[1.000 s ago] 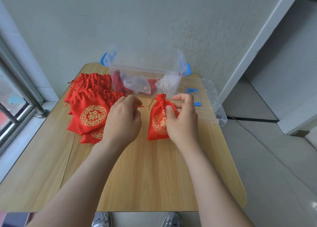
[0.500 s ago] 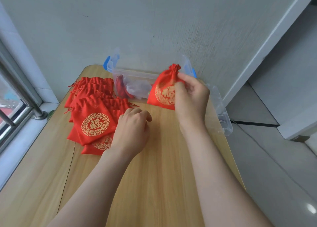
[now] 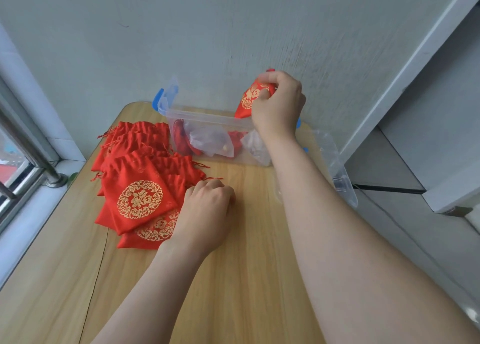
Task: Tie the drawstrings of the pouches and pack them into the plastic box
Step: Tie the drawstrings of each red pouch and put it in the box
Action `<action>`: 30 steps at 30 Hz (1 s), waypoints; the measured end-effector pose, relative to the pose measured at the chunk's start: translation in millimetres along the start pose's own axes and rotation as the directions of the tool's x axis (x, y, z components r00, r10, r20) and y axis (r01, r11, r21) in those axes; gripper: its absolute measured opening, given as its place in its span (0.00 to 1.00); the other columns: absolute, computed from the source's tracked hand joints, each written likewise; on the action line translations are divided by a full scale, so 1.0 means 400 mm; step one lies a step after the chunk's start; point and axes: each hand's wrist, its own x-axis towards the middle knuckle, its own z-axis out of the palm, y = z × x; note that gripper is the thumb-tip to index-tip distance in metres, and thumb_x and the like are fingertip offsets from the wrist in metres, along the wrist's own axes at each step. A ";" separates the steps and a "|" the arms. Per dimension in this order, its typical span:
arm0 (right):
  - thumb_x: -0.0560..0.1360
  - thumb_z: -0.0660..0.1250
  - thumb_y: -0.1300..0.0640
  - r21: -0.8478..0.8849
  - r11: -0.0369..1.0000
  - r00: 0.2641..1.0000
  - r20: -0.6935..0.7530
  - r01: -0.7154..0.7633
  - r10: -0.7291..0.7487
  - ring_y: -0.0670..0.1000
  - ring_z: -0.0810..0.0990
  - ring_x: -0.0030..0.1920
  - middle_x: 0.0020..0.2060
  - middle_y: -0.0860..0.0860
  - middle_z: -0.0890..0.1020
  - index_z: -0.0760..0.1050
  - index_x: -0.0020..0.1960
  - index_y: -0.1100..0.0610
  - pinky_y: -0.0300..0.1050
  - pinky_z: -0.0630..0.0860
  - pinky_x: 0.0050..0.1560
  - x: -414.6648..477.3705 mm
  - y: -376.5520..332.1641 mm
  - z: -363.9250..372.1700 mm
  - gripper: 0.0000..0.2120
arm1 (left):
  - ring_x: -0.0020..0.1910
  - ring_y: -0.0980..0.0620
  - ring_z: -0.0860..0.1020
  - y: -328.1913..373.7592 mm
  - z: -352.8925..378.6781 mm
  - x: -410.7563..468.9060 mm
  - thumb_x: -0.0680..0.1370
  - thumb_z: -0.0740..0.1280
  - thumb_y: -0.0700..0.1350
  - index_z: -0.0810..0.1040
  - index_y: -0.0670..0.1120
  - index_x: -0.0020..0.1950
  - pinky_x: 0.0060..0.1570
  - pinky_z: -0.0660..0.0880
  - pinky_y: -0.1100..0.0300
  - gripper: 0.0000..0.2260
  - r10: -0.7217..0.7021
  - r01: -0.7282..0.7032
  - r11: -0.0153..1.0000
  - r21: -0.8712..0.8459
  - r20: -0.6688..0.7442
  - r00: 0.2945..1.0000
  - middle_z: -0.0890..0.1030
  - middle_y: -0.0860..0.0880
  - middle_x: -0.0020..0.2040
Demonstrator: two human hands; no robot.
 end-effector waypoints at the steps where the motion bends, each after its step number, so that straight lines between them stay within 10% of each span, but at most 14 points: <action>1: 0.77 0.64 0.70 -0.054 0.999 0.999 0.036 -0.008 0.010 0.55 0.79 0.61 0.56 0.52 0.86 0.85 0.58 0.58 0.33 0.65 0.53 0.008 0.008 -0.001 0.16 | 0.58 0.46 0.76 0.000 0.001 0.002 0.82 0.63 0.43 0.84 0.52 0.55 0.58 0.72 0.51 0.11 -0.001 0.001 1.000 -0.004 -0.003 1.000 0.80 0.53 0.56; 9: 0.77 0.68 0.64 -0.527 0.841 0.989 0.138 0.120 -0.054 0.60 0.70 0.67 0.62 0.53 0.79 0.82 0.61 0.51 0.51 0.66 0.64 -0.018 0.020 -0.026 0.16 | 0.58 0.45 0.76 0.010 -0.003 0.001 0.81 0.65 0.41 0.84 0.50 0.58 0.57 0.72 0.51 0.11 0.032 -0.034 0.999 -0.035 -0.036 0.999 0.82 0.51 0.55; 17: 0.67 0.66 0.69 -0.256 0.921 0.953 -0.005 0.292 -0.303 0.60 0.75 0.54 0.48 0.53 0.81 0.84 0.48 0.53 0.51 0.69 0.52 -0.182 0.020 -0.023 0.17 | 0.48 0.39 0.76 0.007 -0.045 0.005 0.71 0.69 0.32 0.84 0.45 0.53 0.44 0.72 0.47 0.15 -0.059 0.072 0.997 0.025 -0.350 0.935 0.82 0.46 0.51; 23: 0.70 0.63 0.68 -0.089 0.982 0.980 0.129 0.166 -0.154 0.58 0.79 0.51 0.45 0.51 0.83 0.84 0.49 0.54 0.56 0.77 0.54 -0.307 0.015 -0.029 0.16 | 0.62 0.36 0.71 -0.026 -0.083 -0.029 0.77 0.72 0.43 0.81 0.46 0.61 0.60 0.68 0.40 0.13 -0.308 0.385 0.920 0.069 -0.477 0.823 0.75 0.42 0.65; 26: 0.72 0.64 0.67 -0.074 0.994 0.985 0.160 0.082 -0.069 0.57 0.80 0.53 0.45 0.50 0.84 0.84 0.49 0.52 0.54 0.76 0.57 -0.357 0.009 -0.033 0.15 | 0.73 0.29 0.65 -0.043 -0.089 -0.046 0.77 0.73 0.56 0.73 0.43 0.71 0.72 0.60 0.34 0.27 -0.460 0.526 0.849 0.055 -0.414 0.786 0.66 0.35 0.76; 30: 0.74 0.64 0.66 -0.072 0.995 0.972 0.216 -0.074 0.088 0.55 0.81 0.53 0.46 0.48 0.86 0.84 0.47 0.50 0.51 0.77 0.58 -0.407 -0.009 -0.054 0.15 | 0.66 0.30 0.72 -0.056 -0.103 -0.062 0.78 0.73 0.52 0.67 0.41 0.74 0.66 0.68 0.37 0.30 -0.530 0.574 0.818 0.040 -0.339 0.778 0.73 0.35 0.68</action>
